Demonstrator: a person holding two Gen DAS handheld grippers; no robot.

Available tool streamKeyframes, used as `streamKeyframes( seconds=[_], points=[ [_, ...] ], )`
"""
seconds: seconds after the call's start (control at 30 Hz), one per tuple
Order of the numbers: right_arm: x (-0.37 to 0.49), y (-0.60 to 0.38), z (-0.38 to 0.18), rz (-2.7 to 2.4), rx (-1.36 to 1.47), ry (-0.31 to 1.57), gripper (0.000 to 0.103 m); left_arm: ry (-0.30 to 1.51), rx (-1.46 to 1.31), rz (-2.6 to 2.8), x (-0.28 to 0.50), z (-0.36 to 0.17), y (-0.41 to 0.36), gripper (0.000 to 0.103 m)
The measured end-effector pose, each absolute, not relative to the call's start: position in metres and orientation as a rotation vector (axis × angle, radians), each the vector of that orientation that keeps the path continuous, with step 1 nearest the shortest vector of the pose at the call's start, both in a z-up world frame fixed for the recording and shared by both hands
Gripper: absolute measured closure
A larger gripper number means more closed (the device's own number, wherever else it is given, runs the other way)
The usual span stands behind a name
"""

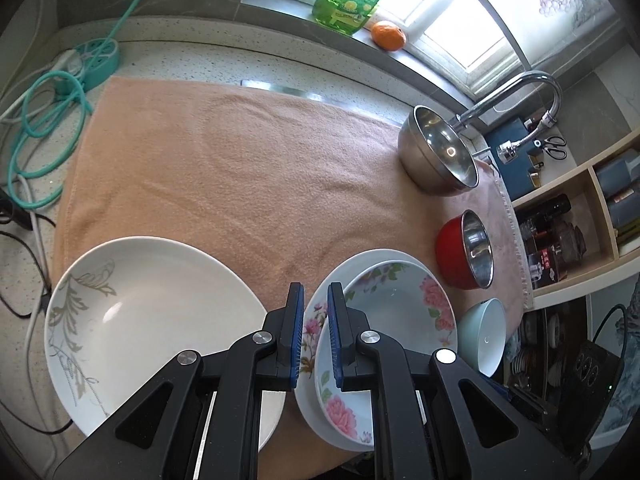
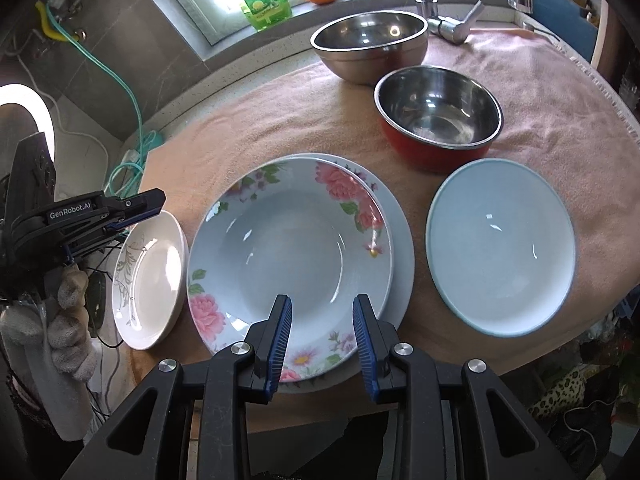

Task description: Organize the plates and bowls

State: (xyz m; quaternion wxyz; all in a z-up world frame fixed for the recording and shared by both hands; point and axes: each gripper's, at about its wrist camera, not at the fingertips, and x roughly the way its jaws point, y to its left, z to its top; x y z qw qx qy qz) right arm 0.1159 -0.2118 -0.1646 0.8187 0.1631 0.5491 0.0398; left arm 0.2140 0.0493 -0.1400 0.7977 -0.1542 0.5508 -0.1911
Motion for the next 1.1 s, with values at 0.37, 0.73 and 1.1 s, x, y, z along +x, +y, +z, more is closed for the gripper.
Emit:
streamKeyframes(
  seconds=[0.37, 0.73, 1.1],
  points=[
    [0.148, -0.198, -0.147, 0.221, 0.321, 1.125, 0.074, 1.112, -0.432, -0.258, 0.184, -0.125, 0.093, 0.093],
    [0.187, -0.149, -0.138, 0.473, 0.298, 1.171, 0.074, 1.058, -0.563, -0.062, 0.148, -0.127, 0.155, 0.093],
    [0.221, -0.089, -0.159, 0.629, 0.295, 1.305, 0.074, 1.109, -0.688, 0.049, 0.129, -0.160, 0.201, 0.093]
  ],
)
